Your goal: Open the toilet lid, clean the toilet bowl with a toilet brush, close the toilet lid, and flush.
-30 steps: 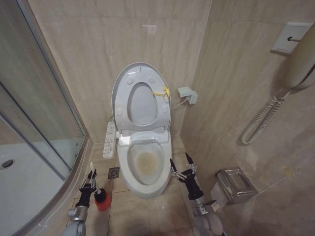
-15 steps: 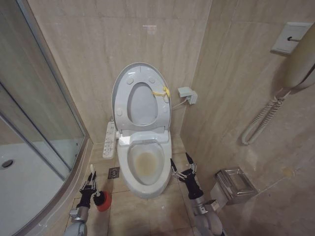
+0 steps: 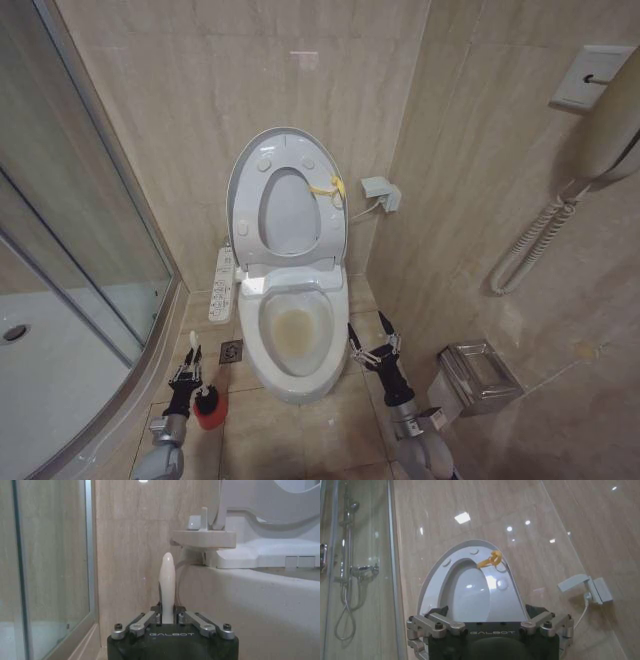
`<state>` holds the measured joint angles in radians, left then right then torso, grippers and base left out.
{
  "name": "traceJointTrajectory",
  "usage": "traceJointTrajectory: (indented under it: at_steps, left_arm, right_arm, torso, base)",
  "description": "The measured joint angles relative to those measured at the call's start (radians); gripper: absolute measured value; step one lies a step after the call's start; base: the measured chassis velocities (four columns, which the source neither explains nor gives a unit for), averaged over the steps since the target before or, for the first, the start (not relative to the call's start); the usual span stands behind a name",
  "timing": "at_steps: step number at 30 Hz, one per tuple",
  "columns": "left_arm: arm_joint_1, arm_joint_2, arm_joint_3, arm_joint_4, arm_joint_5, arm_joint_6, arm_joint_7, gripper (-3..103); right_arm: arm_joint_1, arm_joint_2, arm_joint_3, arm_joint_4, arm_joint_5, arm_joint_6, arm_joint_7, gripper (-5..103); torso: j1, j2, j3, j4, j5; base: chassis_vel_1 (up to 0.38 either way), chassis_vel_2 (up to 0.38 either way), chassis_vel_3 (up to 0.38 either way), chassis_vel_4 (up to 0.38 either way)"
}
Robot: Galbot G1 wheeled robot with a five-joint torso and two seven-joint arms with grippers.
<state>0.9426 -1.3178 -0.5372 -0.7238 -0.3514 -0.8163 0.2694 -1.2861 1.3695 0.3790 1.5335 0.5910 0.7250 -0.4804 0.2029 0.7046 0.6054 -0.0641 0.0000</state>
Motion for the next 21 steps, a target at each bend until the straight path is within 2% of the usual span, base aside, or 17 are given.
traceJointTrajectory:
  at_steps: [12,13,20,21]
  left_arm:
    - [0.003,0.001,-0.002,0.026,0.038,0.006,-0.028,15]
    - [0.008,0.001,-0.003,0.026,0.040,0.009,-0.033,12]
    - [0.040,0.000,-0.007,-0.005,0.038,0.024,-0.045,12]
    - [0.049,0.000,-0.008,-0.018,0.036,0.027,-0.048,36]
  right_arm:
    - [0.008,0.000,0.002,-0.011,0.008,0.000,-0.002,100]
    - [0.010,-0.001,0.001,-0.013,0.009,0.001,-0.004,100]
    - [0.012,-0.003,-0.001,-0.012,0.012,0.001,-0.006,100]
    - [0.010,-0.004,-0.001,-0.010,0.012,0.001,-0.007,100]
  torso:
    - [0.000,0.000,0.000,0.0001,0.0000]
    - [0.000,0.000,0.000,0.0001,0.0000]
    - [0.000,0.000,0.000,0.0001,0.0000]
    - [0.000,0.000,0.000,0.0000,0.0000]
  base:
    - [0.000,0.000,0.000,0.000]
    - [0.000,0.000,0.000,0.000]
    - [0.000,0.000,0.000,0.000]
    - [0.000,0.000,0.000,0.000]
